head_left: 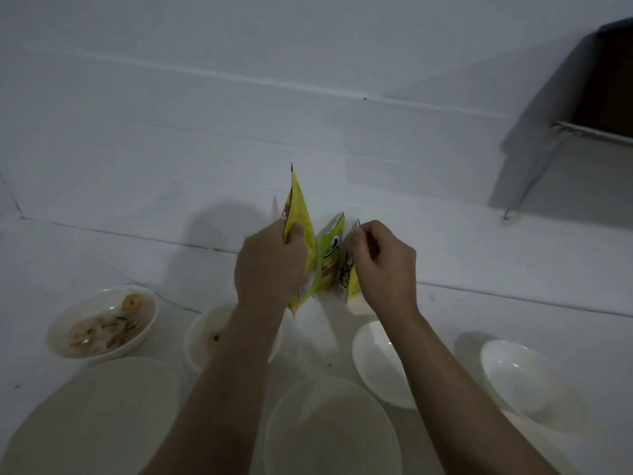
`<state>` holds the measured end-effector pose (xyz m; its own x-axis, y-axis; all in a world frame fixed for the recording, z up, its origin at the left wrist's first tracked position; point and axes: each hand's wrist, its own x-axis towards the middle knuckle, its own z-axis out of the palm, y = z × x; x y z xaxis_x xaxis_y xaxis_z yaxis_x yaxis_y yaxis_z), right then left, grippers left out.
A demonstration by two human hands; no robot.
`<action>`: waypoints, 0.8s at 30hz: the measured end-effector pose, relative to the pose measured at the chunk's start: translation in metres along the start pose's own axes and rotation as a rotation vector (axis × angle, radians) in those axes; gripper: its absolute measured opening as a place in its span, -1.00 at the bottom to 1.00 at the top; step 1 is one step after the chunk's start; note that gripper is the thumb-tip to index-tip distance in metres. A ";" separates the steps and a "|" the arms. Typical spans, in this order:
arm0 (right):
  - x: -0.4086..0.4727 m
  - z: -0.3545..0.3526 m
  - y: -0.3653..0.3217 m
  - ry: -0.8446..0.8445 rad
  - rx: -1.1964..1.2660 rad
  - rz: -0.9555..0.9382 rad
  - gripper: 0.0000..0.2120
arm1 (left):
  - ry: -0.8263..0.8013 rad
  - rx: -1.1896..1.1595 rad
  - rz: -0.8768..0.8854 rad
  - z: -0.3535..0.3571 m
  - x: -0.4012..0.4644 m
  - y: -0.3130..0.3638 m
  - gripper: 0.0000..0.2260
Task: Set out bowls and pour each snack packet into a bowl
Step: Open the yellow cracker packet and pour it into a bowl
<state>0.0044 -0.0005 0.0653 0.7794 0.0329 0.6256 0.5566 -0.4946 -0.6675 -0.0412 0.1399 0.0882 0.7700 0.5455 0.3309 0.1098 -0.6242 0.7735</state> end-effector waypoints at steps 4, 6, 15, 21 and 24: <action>-0.033 -0.035 -0.004 0.065 0.057 0.018 -0.74 | 0.079 -0.176 0.181 -0.010 -0.067 0.022 -0.68; -0.050 -0.058 -0.004 0.113 0.069 0.031 -0.77 | 0.067 -0.251 0.263 -0.006 -0.091 0.036 -0.67; -0.108 -0.200 0.005 0.270 0.068 0.067 -0.82 | -0.159 -0.539 0.410 0.045 -0.197 0.119 -0.66; -0.161 -0.299 0.045 0.298 -0.011 0.199 -0.80 | -0.420 -0.543 0.364 0.086 -0.277 0.175 -0.65; -0.187 -0.339 0.065 0.310 -0.049 0.259 -0.79 | -0.530 -0.533 0.328 0.105 -0.317 0.193 -0.64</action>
<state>-0.2030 -0.3337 0.0417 0.7643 -0.3584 0.5361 0.3326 -0.4931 -0.8039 -0.1981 -0.2128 0.0754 0.9206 -0.0389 0.3886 -0.3831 -0.2839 0.8790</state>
